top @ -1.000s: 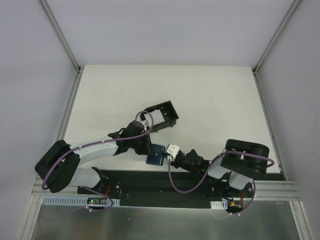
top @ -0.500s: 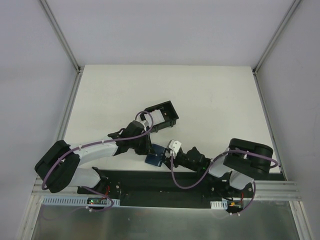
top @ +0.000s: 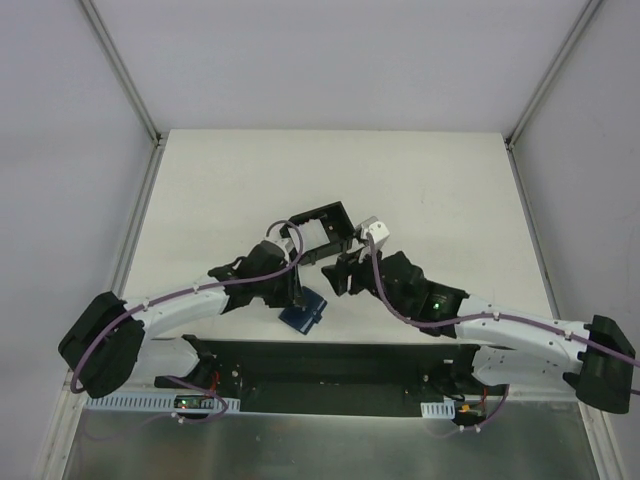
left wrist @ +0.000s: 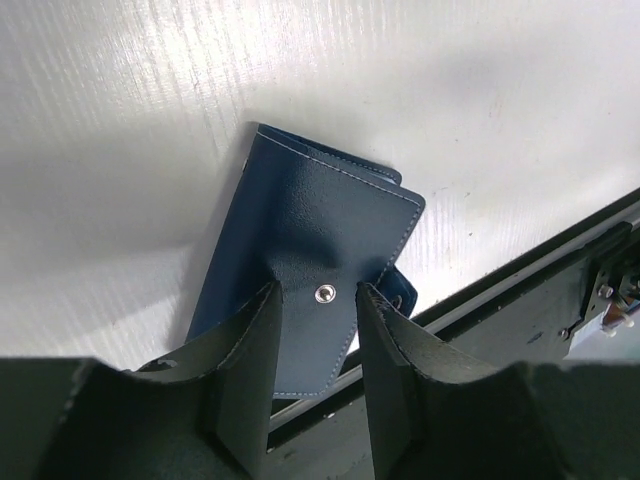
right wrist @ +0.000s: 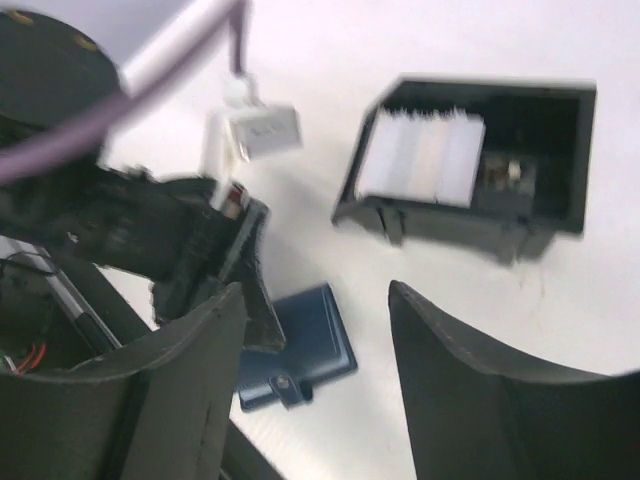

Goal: Put the credit cards into the card holder
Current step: Close the card holder at the center of the board.

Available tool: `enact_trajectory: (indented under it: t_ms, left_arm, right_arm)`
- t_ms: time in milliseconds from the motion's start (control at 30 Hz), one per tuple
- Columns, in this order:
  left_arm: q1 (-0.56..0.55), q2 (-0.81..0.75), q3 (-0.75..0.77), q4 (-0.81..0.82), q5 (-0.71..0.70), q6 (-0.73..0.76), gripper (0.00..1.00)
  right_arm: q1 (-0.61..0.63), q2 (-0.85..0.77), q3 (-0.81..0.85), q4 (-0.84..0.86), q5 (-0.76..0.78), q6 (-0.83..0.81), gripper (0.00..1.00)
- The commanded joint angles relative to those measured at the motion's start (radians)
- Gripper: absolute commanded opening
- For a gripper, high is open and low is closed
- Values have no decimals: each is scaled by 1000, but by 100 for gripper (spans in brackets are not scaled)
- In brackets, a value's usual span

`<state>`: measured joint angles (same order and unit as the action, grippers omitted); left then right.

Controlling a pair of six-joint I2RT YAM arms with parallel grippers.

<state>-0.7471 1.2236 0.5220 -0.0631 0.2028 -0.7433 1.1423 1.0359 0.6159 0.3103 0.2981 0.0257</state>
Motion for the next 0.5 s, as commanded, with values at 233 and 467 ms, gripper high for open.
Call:
enact_trajectory:
  t_ms: [233, 467]
  left_arm:
    - [-3, -130, 67, -190, -144, 125, 44]
    - [-3, -75, 6, -167, -117, 182, 46]
  right_arm:
    - [-7, 55, -96, -353, -128, 577, 46]
    - [25, 190, -32, -344, -192, 599, 46]
